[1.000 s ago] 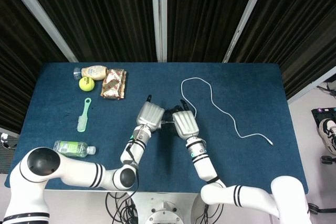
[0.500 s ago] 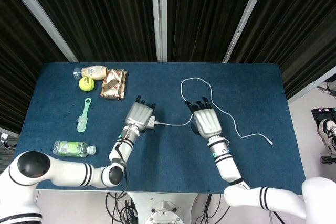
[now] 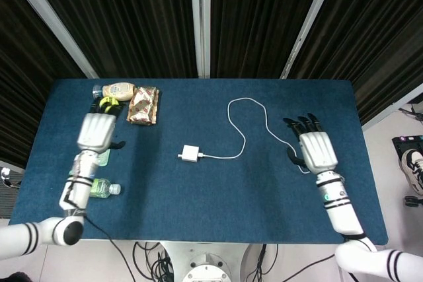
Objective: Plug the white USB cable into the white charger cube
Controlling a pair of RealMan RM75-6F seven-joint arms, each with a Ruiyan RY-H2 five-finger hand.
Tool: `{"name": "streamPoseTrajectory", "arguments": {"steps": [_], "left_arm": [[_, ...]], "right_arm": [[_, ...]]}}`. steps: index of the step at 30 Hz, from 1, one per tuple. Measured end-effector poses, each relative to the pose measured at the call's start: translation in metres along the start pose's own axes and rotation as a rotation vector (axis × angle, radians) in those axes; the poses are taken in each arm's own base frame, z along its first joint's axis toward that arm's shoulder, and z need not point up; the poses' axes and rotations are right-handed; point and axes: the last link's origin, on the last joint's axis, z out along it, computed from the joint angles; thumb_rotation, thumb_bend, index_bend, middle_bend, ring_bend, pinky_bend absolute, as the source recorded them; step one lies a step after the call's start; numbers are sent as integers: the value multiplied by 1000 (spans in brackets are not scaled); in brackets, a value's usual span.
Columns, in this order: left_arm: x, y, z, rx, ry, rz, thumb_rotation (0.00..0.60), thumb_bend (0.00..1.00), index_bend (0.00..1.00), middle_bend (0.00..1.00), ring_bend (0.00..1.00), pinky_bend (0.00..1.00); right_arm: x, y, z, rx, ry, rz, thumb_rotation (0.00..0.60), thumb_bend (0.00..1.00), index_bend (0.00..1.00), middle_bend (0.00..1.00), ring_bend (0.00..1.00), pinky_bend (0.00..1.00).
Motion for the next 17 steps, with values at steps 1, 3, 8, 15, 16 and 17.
{"name": "streamPoseTrajectory", "arguments": {"steps": [1,3,8,15,16,17], "left_arm": [[1,-15,-9,17,18,-12,600,94,187,236,132,34],[2,-47,-33,49,65,-36,600,95,187,236,132,25],[2,-95,-97,104,136,-53,600,95,185,236,132,13],[-12,-111,-158,164,124,-32,600,96,183,236,132,13],[-13,-110,-160,164,115,-33,600,95,182,236,132,13],[-14,-108,-162,163,106,-35,600,96,182,235,132,13]], "right_arm": [[4,9,-8,-5,1,-2,600,327,161,220,53,0],[10,28,-29,-27,-6,-4,600,319,133,189,21,0],[17,57,-69,-101,-1,8,600,302,69,164,1,0],[20,74,-101,-140,52,70,600,303,68,164,0,0],[20,75,-104,-142,54,72,600,303,68,164,0,0],[19,75,-107,-145,59,73,600,303,68,164,0,0]]}}
